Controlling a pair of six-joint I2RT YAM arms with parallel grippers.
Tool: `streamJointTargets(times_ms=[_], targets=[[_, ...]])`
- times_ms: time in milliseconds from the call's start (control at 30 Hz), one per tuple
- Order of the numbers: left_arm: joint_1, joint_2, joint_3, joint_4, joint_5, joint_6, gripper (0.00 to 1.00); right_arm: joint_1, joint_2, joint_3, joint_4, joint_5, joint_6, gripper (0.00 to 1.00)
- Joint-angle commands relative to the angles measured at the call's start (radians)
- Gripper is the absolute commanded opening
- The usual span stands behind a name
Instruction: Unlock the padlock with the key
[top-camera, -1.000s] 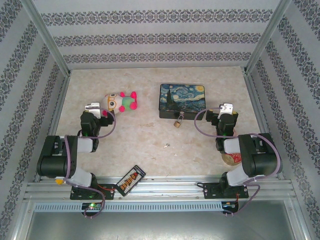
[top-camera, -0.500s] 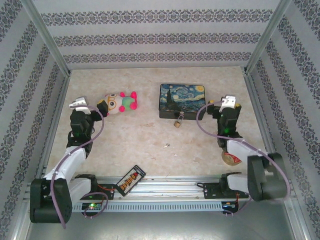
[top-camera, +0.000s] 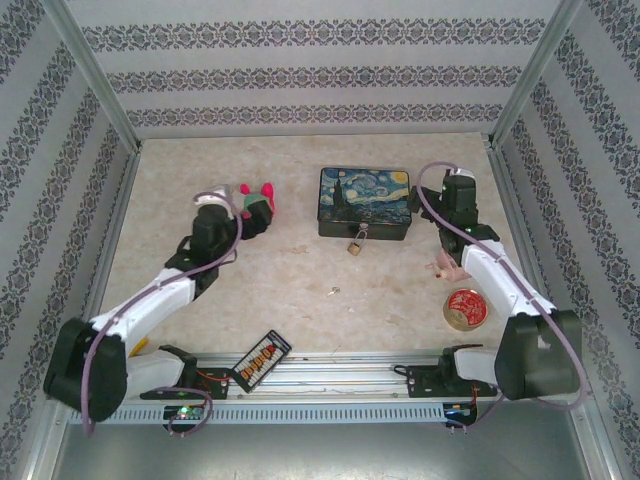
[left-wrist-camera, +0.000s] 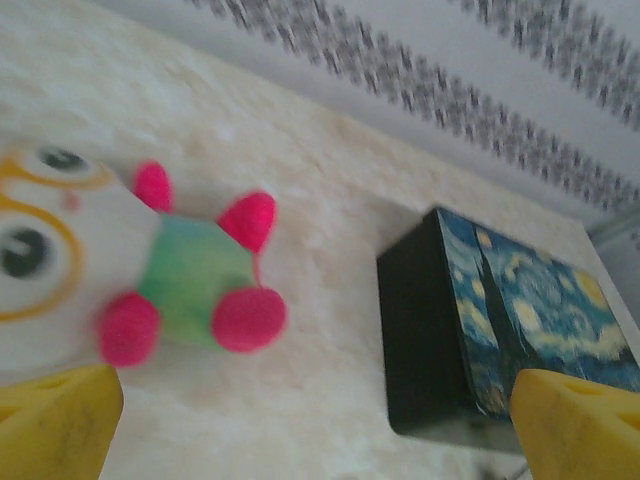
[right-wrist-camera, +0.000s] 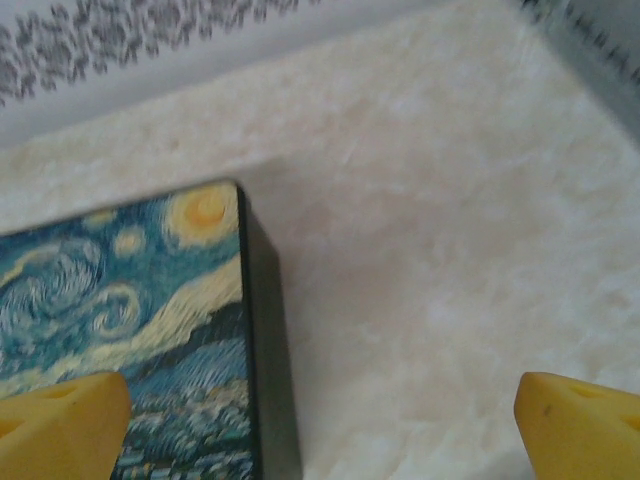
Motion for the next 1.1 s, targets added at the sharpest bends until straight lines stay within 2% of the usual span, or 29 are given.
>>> streamJointTargets(times_ms=[0,167,300,500,633,700,867,1067], targets=[[-0.066,0.136,0.072,0.012,0.035,-0.061,0.99,-0.015,0.061,0.065,-0.136,-0.113,0.072,0.96],[-0.142,0.325,0.218,0.009,0.066,-0.033,0.99,-0.037,0.168,0.115,-0.150,-0.220,0.086,0.85],[-0.175,0.448,0.323,0.009,0.084,-0.011,0.84,-0.046,0.251,0.157,-0.156,-0.296,0.084,0.80],[-0.183,0.596,0.445,0.012,0.109,-0.009,0.82,-0.048,0.355,0.206,-0.146,-0.370,0.084,0.70],[-0.186,0.663,0.503,0.010,0.135,-0.012,0.72,-0.048,0.408,0.238,-0.146,-0.442,0.087,0.63],[-0.187,0.682,0.513,0.009,0.147,-0.015,0.67,-0.043,0.424,0.246,-0.144,-0.482,0.088,0.59],[-0.193,0.669,0.451,0.012,0.125,-0.033,0.54,-0.005,0.437,0.247,-0.145,-0.520,0.081,0.55],[-0.200,0.558,0.287,0.033,0.036,-0.084,0.43,0.063,0.443,0.245,-0.155,-0.568,0.089,0.51]])
